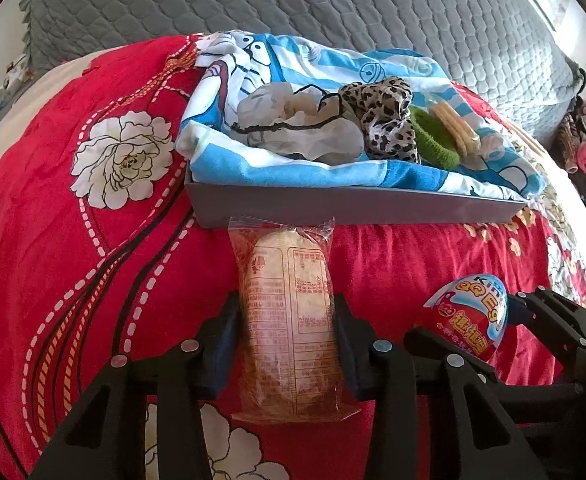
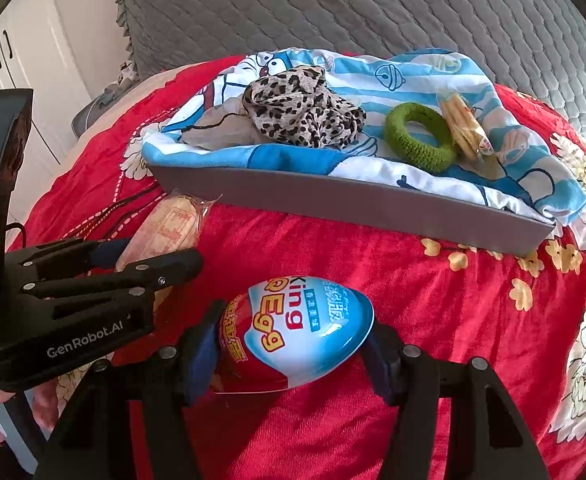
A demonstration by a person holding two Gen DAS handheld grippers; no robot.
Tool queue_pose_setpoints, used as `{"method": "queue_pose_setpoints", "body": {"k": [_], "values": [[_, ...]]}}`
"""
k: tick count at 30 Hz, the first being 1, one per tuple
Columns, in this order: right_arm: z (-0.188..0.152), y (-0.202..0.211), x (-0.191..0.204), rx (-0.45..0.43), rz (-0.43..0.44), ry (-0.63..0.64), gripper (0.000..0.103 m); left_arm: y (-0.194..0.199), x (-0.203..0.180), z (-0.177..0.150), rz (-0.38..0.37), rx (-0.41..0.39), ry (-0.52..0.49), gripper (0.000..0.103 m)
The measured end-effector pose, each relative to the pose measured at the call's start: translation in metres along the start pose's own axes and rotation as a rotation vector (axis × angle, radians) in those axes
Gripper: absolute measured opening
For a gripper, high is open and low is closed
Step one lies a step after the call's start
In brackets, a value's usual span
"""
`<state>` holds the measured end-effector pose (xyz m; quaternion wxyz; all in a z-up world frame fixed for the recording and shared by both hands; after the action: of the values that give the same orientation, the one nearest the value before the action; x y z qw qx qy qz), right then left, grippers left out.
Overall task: Organize objects
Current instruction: 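Approach the bread snack with the left tool while the right tool approaches the King Egg, then grasp the wrapped bread snack with the left tool while the right tool grasps the King Egg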
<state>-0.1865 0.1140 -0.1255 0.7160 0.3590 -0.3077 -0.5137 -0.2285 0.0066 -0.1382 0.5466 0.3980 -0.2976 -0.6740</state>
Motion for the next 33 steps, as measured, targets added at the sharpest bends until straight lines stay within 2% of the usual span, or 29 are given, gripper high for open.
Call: {"method": "queue_pose_setpoints", "body": {"k": [24, 33], "values": [[0.005, 0.015, 0.000, -0.010, -0.037, 0.050, 0.062, 0.028, -0.007, 0.002, 0.003, -0.048, 0.001, 0.044], [0.010, 0.034, -0.002, -0.039, -0.053, 0.064, 0.062, 0.043, -0.013, 0.002, 0.011, -0.074, 0.001, 0.044]]}}
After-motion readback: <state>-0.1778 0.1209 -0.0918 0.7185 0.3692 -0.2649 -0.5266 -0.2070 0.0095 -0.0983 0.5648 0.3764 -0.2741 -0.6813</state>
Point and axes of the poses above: each gripper's, at about its wrist camera, not at the fingertips, and y roughly against the way its jaws point, x to its left, z to its top, the point moved 9 cm from there along -y, roughly the way its jaws point, and after that the axes turned 4 degrees about y, right-handed, at the moved point
